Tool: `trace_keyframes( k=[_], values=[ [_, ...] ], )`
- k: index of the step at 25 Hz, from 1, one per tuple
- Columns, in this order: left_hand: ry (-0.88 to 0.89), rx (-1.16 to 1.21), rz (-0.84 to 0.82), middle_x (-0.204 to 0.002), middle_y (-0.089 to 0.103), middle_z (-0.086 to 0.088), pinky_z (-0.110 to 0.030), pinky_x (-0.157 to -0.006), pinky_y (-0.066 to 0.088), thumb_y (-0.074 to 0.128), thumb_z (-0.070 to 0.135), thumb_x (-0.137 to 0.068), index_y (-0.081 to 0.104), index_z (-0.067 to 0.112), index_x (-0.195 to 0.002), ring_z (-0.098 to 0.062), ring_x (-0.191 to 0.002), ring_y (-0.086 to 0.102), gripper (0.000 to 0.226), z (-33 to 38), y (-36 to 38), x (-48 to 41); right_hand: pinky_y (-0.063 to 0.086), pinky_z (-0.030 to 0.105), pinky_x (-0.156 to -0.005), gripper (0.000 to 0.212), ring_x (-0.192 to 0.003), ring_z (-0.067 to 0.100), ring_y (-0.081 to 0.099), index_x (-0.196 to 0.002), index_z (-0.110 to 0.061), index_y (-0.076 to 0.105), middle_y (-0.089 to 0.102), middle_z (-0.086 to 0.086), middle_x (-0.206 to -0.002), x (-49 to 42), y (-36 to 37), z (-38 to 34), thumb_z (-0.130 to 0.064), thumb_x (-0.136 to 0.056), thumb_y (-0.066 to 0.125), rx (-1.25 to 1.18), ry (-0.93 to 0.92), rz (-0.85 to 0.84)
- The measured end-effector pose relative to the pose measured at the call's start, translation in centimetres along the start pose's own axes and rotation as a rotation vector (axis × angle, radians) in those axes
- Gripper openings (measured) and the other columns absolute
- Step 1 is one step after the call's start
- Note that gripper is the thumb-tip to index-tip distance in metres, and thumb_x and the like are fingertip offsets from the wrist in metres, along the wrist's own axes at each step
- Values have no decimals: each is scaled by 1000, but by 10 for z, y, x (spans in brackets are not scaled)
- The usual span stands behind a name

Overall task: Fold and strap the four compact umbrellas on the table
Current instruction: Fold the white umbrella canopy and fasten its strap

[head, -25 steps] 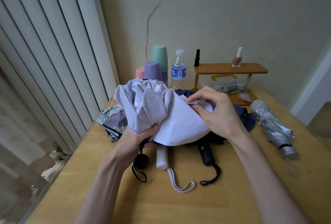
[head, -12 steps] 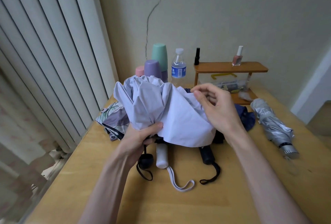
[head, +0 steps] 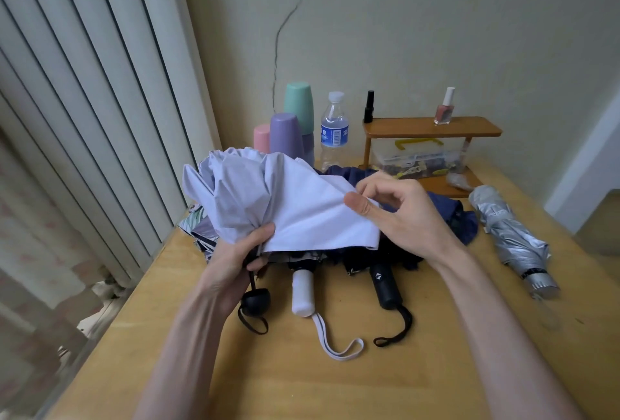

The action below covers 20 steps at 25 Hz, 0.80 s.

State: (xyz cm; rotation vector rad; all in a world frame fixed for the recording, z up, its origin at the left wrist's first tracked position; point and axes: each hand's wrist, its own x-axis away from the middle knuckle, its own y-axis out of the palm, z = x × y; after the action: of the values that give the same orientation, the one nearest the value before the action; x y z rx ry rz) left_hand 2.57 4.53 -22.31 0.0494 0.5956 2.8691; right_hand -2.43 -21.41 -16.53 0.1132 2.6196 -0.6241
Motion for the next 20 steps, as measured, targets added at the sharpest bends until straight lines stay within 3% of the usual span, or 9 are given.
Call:
trace_keyframes(
  k=[3,5,8,9,11,14,16,18,20],
  values=[
    [-3,24,-14,-86,65,8,-17,-42,30,73,11,-82,62,14,-121,-7,-61,44,41,-1,1,0,49,20,-96,33,-108,4,67,-116,-19,71,73,-15,-108,3,3,-9,-36,-89,78,-111,82,-186],
    [-5,37,-5,-81,64,8,-18,-44,35,73,13,-83,60,14,-122,-8,-60,47,42,-1,0,-1,41,25,-114,83,-132,2,55,-146,-44,52,64,-21,-136,6,-3,-12,-43,-74,93,75,78,-366],
    [-13,22,2,-84,68,9,-19,-46,40,74,15,-83,61,16,-123,-7,-60,54,42,2,3,0,26,46,-123,128,-148,16,33,-152,-70,17,46,-15,-154,7,4,-14,-62,-54,98,291,122,-419],
    [-12,25,-9,-87,70,8,-19,-46,41,74,16,-83,62,17,-124,-7,-62,55,43,2,4,0,28,47,-119,125,-144,19,34,-152,-67,19,46,-12,-150,5,11,-14,-61,-56,98,338,135,-355],
    [-17,39,-7,-90,70,6,-19,-46,41,75,16,-82,63,16,-124,-9,-65,55,44,2,5,0,40,48,-108,88,-127,22,42,-148,-46,47,51,-6,-132,-1,25,-8,-39,-74,94,375,28,-126],
    [-28,32,20,-96,69,2,-20,-46,41,76,17,-82,62,14,-128,-10,-63,52,48,2,2,-2,51,45,-95,38,-115,22,55,-117,-9,75,62,-3,-117,-7,32,6,4,-81,69,218,-170,77],
    [-30,65,45,-106,68,0,-19,-46,39,76,15,-85,61,12,-134,-9,-66,51,51,1,-1,-5,51,45,-79,32,-96,26,63,-103,3,75,70,11,-96,-7,29,7,5,-77,56,116,-124,29],
    [-35,131,65,-116,66,1,-17,-44,36,75,12,-86,61,9,-137,-7,-70,50,53,2,-2,-7,41,48,-64,30,-75,34,51,-89,11,65,58,26,-79,-8,18,6,3,-69,44,148,-91,-20],
    [-36,176,76,-118,68,1,-15,-43,35,76,13,-81,62,9,-135,-6,-70,50,56,4,0,-8,44,50,-68,33,-79,32,48,-89,7,64,57,19,-81,-6,9,5,6,-64,42,315,-139,19]
  ],
)
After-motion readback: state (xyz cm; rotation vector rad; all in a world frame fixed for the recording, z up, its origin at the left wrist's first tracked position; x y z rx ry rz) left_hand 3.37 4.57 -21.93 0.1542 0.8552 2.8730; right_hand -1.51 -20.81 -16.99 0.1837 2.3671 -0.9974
